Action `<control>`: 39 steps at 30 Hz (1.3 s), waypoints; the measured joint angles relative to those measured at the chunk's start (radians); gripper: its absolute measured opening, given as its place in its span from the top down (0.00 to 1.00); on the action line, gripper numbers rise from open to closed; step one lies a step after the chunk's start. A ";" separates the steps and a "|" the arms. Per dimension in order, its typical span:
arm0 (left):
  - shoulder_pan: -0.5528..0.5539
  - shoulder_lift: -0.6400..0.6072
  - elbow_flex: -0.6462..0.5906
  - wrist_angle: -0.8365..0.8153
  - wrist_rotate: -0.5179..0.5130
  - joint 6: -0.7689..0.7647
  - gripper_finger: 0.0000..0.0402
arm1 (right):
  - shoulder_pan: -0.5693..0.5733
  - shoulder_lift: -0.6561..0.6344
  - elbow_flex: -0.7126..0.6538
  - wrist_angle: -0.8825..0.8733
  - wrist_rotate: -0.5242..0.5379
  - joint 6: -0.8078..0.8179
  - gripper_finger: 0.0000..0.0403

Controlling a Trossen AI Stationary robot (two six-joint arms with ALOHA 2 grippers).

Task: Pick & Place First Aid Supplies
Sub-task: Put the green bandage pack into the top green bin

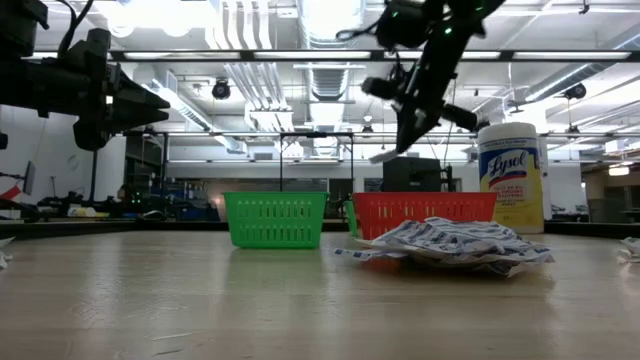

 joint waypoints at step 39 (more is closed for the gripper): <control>0.000 0.000 0.001 -0.006 -0.025 0.015 0.73 | -0.159 0.423 0.324 -0.230 -0.191 -0.295 0.98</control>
